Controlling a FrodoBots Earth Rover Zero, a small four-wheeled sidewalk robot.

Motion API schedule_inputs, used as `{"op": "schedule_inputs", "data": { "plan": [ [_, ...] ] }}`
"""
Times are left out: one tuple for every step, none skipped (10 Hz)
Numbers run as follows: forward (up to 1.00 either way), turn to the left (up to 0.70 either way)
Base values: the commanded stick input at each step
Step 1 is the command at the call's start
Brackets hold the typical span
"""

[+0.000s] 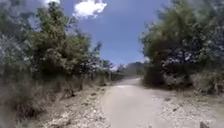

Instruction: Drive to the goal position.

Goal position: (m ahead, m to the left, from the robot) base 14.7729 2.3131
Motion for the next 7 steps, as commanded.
{"op": "schedule_inputs", "data": {
  "plan": [
    [0.45,-0.09],
    [0.45,-0.18],
    [0.45,-0.26],
    [0.45,-0.24],
    [0.45,-0.08],
    [0.45,0.00],
    [0.45,0.00]
  ]
}}
